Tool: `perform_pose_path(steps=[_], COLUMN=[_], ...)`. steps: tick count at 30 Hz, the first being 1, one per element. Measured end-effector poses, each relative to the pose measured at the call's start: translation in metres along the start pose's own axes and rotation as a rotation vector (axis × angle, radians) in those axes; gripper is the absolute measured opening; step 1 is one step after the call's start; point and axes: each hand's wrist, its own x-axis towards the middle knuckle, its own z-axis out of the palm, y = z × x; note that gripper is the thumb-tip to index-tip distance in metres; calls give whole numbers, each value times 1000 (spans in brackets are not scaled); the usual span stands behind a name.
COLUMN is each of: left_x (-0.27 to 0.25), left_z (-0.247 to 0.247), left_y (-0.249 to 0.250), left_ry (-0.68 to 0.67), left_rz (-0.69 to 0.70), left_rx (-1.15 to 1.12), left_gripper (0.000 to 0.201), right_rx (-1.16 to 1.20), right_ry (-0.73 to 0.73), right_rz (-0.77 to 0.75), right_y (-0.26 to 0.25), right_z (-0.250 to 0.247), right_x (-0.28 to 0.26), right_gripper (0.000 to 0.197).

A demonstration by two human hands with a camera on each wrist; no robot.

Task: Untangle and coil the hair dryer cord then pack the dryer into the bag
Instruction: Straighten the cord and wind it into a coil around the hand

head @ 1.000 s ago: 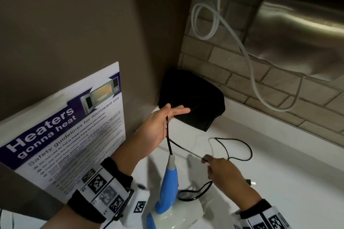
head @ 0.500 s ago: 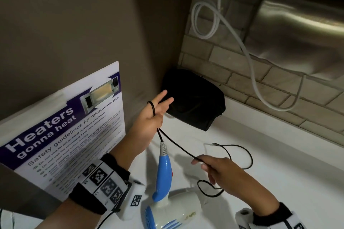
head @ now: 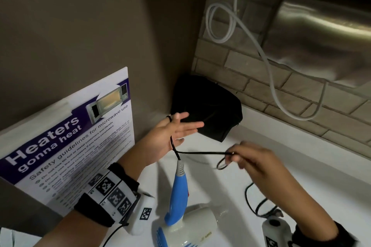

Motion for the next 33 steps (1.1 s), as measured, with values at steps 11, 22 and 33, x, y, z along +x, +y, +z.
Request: perform_pose_path(steps=[11,22,33], left_x=[-30,-52,-37], left_z=[32,61,50], left_y=[10,14,8], left_ry=[-563,-792,-275], left_rz=[-167,-198,126], left_rx=[52,-5,-180], left_gripper=[60,44,84], right_rx=[-35,-106,-330], right_ry=[398,175,-322], right_rz=[-31,186,263], right_y=[-17,13,7], right_z=[-3,51,77], right_x=[53,62,13], right_gripper=[17,11,18])
